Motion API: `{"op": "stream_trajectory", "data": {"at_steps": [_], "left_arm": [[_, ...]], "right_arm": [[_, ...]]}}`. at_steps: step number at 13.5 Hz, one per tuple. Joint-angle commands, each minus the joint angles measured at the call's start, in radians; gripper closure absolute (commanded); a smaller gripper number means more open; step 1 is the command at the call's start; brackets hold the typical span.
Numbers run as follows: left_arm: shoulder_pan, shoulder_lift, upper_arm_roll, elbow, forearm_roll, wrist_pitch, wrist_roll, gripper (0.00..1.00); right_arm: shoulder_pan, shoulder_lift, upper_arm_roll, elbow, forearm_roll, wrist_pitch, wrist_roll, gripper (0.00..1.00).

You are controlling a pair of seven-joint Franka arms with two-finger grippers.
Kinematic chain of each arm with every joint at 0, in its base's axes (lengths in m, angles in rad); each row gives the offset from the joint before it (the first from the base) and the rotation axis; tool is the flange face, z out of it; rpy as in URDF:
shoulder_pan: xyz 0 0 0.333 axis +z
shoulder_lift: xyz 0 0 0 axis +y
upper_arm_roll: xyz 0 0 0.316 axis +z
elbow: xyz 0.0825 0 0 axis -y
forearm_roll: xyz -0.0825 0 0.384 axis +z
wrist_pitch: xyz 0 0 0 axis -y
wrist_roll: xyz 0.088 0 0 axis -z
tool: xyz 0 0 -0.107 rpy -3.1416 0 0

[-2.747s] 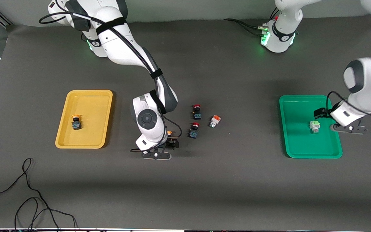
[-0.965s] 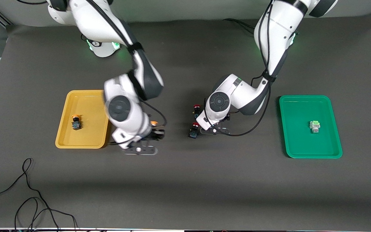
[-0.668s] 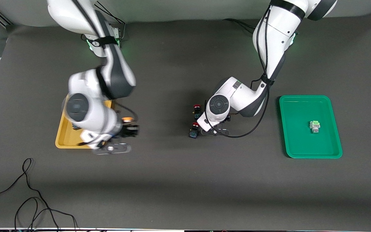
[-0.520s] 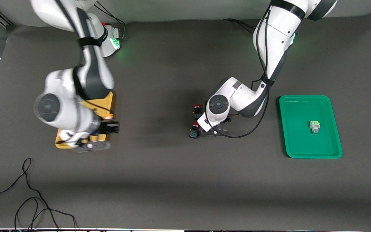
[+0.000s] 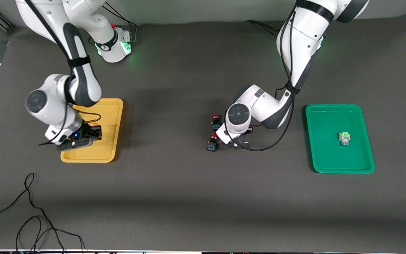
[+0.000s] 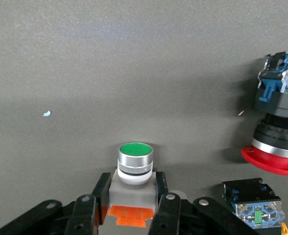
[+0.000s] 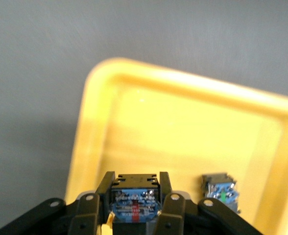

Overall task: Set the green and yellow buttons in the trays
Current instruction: 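Place the blue button in the yellow tray while the left gripper carries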

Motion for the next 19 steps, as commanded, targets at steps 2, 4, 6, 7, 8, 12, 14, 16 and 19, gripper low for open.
{"op": "stream_trajectory", "data": {"at_steps": [2,4,6,7,8,12,14,16,19], "left_arm": [[0.015,-0.051,0.009,-0.001,-0.001,-0.034,-0.015,1.0],[0.049,-0.142,0.006,0.005,-0.001,-0.152,-0.007,1.0],[0.052,-0.238,0.015,0.02,-0.004,-0.273,-0.018,1.0],[0.072,-0.278,0.024,0.038,-0.013,-0.342,-0.016,1.0],[0.117,-0.314,0.021,0.064,-0.02,-0.422,-0.006,1.0],[0.263,-0.398,0.026,0.16,-0.01,-0.645,0.152,1.0],[0.381,-0.42,0.026,0.149,-0.01,-0.665,0.357,1.0],[0.484,-0.421,0.026,0.12,-0.007,-0.647,0.494,1.0],[0.543,-0.449,0.027,-0.039,-0.004,-0.497,0.537,1.0]], "right_arm": [[0.026,0.102,0.015,-0.01,0.21,0.042,-0.145,0.7],[0.028,0.131,0.021,-0.008,0.312,0.036,-0.212,0.6],[0.029,0.124,0.021,0.001,0.317,0.026,-0.208,0.01],[0.029,0.11,0.02,0.019,0.317,0.019,-0.202,0.0],[0.031,0.098,0.014,0.032,0.314,-0.015,-0.199,0.0],[0.034,0.094,-0.057,0.169,0.24,-0.205,-0.187,0.0],[0.034,0.094,-0.091,0.298,0.116,-0.381,-0.072,0.0],[0.034,0.094,-0.109,0.453,0.038,-0.589,0.005,0.0],[0.04,0.088,-0.158,0.617,0.016,-0.832,0.016,0.0]]}}
